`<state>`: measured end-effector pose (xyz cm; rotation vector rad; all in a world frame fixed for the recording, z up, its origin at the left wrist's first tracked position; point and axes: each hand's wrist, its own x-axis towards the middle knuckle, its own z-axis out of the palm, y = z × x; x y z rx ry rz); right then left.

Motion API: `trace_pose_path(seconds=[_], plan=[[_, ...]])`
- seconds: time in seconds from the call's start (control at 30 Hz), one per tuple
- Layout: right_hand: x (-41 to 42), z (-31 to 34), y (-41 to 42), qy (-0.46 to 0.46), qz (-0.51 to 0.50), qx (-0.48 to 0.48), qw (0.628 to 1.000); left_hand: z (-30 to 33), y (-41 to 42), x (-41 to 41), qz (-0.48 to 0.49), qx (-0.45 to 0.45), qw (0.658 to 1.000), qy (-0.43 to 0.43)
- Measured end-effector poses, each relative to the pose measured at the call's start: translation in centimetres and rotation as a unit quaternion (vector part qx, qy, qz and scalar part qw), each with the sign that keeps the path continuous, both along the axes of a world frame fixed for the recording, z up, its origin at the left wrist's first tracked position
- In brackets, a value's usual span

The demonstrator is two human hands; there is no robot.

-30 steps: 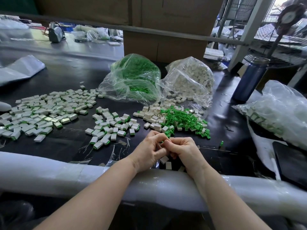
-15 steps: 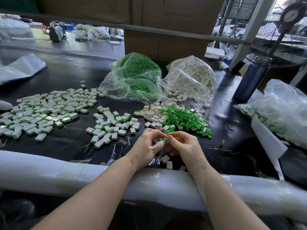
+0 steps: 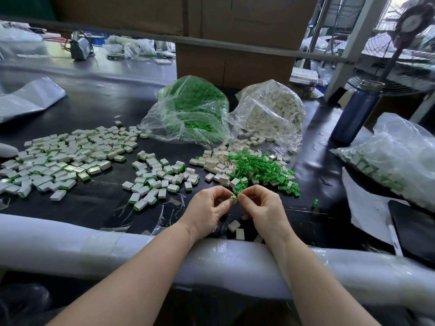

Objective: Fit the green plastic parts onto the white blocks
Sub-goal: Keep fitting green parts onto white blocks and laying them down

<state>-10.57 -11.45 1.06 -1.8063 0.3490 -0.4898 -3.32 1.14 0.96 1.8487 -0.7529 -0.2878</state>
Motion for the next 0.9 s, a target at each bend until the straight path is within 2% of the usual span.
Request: trace_pose_path(seconds=[0.13, 0.23, 0.33, 0.43, 0.63, 0.9], plan=[[0.2, -0.4, -0.8, -0.011, -0.108, -0.071, 0.992, -0.3, 0.2, 0.3, 0.093, -0.026, 0.995, 0.023], [0.4, -0.8, -1.2, 0.030, -0.146, -0.096, 0.984, -0.5, 0.4, 0.6, 0.183, -0.029, 0.983, -0.015], [0.5, -1.0, -1.1, 0.059, -0.148, -0.126, 0.979, -0.5, 0.4, 0.9, 0.229, -0.003, 0.971, -0.060], [0.5, -1.1, -1.1, 0.084, -0.143, -0.154, 0.974, -0.6, 0.3, 1.0, 0.234, 0.055, 0.968, -0.075], [0.7, -1.1, -0.9, 0.133, -0.134, -0.198, 0.962, -0.9, 0.0, 0.9, 0.183, 0.166, 0.965, -0.092], [1.2, -1.1, -0.6, 0.183, -0.121, -0.273, 0.937, -1.3, -0.3, 1.1, 0.139, 0.223, 0.956, -0.131]])
